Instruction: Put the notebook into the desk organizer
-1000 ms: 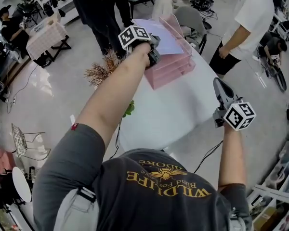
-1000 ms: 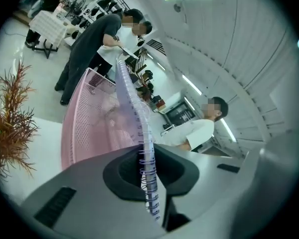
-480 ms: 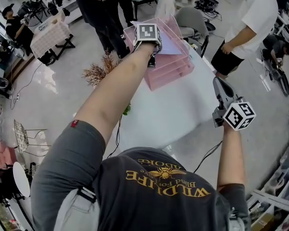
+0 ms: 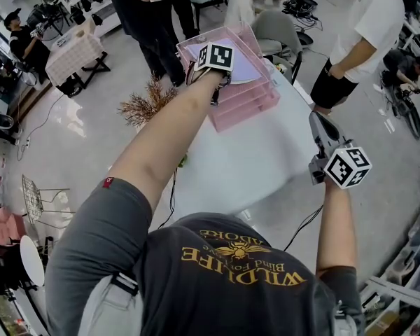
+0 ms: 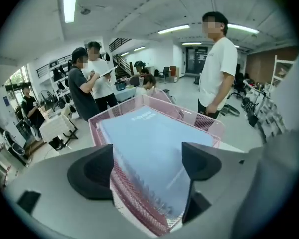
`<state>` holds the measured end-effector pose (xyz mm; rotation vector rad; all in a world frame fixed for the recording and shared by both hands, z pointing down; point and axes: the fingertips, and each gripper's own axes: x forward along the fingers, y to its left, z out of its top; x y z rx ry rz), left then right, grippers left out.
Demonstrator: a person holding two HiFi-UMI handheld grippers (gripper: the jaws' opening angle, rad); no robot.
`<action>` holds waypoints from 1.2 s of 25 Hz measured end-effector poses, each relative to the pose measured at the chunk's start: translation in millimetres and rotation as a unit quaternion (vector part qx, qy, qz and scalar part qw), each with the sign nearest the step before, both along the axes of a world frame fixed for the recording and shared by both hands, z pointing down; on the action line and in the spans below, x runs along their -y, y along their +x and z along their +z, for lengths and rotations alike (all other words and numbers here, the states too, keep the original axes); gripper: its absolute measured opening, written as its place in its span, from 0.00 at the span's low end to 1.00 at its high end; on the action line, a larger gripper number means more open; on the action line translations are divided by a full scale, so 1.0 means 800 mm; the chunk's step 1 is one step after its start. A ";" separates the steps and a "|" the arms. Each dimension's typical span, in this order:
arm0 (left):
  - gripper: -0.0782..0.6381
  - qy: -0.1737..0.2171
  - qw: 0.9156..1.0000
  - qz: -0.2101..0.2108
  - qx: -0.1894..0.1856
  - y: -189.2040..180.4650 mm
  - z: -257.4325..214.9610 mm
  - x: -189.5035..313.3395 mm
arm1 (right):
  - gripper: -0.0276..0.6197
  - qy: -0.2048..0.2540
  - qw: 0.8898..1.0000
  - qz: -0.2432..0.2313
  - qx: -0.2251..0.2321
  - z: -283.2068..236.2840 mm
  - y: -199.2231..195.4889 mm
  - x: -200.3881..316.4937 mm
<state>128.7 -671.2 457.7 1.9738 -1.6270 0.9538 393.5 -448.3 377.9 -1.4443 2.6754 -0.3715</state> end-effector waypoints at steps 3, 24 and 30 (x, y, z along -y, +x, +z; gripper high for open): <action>0.71 0.042 0.999 0.010 0.017 -0.005 -0.031 0.004 | 0.04 0.001 1.000 -0.002 0.000 -0.003 -0.001 0.000; 0.47 0.256 0.901 0.228 -0.266 -0.094 -0.235 -0.162 | 0.04 0.057 0.998 0.018 -0.035 -0.078 -0.141 -0.017; 0.34 0.269 0.864 0.301 -0.301 -0.194 -0.240 -0.232 | 0.04 0.067 0.995 0.057 -0.056 -0.105 -0.237 -0.056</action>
